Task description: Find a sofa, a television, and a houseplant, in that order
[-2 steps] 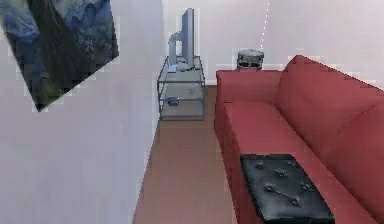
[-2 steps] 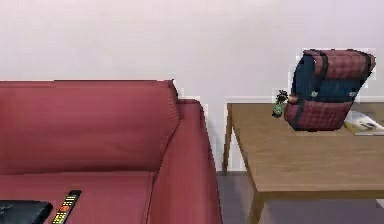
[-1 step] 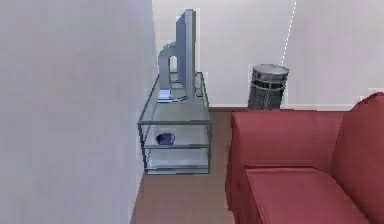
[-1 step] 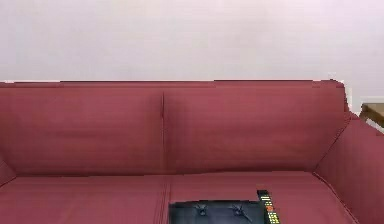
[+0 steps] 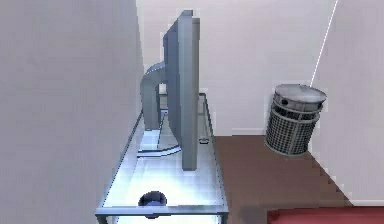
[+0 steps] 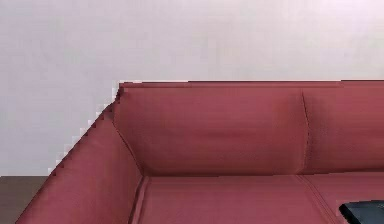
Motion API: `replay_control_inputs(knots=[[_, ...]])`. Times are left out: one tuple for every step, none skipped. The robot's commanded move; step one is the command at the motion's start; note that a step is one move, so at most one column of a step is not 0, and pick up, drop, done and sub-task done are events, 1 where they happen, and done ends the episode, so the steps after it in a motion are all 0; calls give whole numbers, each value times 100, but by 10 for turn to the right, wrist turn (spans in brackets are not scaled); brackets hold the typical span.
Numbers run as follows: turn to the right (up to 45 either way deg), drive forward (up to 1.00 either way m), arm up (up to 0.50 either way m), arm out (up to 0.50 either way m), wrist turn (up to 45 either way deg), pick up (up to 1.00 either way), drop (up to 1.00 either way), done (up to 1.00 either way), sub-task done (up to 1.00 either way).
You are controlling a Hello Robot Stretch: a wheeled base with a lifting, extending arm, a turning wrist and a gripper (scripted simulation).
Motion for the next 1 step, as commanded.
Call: replay_control_inputs(knots=[[0, 0, 0, 0, 0, 0, 0, 0, 100]])
